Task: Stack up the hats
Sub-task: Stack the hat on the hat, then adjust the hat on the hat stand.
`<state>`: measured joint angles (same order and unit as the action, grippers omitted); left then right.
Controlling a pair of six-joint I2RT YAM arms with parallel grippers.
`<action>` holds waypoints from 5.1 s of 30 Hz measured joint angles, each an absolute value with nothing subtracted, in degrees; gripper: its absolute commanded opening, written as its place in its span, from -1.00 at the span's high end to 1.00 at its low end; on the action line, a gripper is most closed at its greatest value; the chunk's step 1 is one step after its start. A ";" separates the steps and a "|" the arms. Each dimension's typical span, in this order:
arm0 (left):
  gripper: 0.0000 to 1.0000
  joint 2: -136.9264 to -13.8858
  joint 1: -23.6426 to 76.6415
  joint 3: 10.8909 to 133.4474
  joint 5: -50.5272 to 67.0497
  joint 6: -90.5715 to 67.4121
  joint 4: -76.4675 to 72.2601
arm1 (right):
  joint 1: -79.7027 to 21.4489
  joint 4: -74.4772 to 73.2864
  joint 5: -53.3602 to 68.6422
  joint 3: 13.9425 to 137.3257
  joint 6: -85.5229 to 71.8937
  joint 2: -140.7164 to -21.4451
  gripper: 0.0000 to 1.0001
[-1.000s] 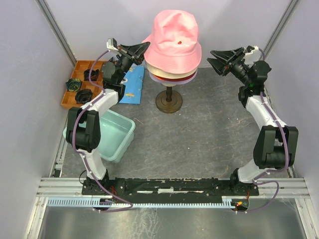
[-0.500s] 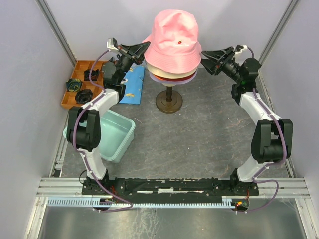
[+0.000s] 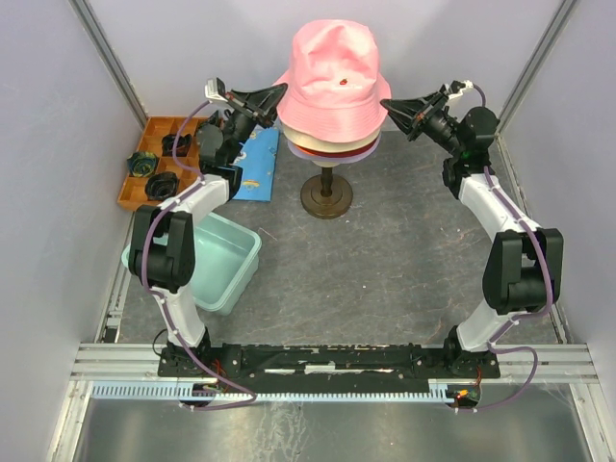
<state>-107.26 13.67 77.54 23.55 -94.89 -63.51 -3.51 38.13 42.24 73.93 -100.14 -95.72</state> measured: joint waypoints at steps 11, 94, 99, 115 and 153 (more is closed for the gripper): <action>0.94 -107.20 13.04 71.13 22.55 -97.27 -69.65 | -3.92 37.21 42.04 75.57 -99.48 -96.33 1.00; 0.18 -112.60 12.32 57.36 30.39 -104.29 -77.45 | -1.13 -3.20 41.89 72.23 -65.65 -84.82 0.09; 0.18 -112.09 10.22 53.04 30.76 -104.12 -77.62 | -1.54 -5.87 39.75 69.25 -65.84 -75.66 0.00; 0.15 -108.47 1.54 50.78 32.91 -102.74 -75.88 | -20.88 2.87 20.08 60.40 -73.25 -64.16 -0.01; 0.14 -110.54 1.74 56.38 33.54 -102.80 -76.42 | -27.00 14.72 6.79 60.42 -71.96 -68.84 0.85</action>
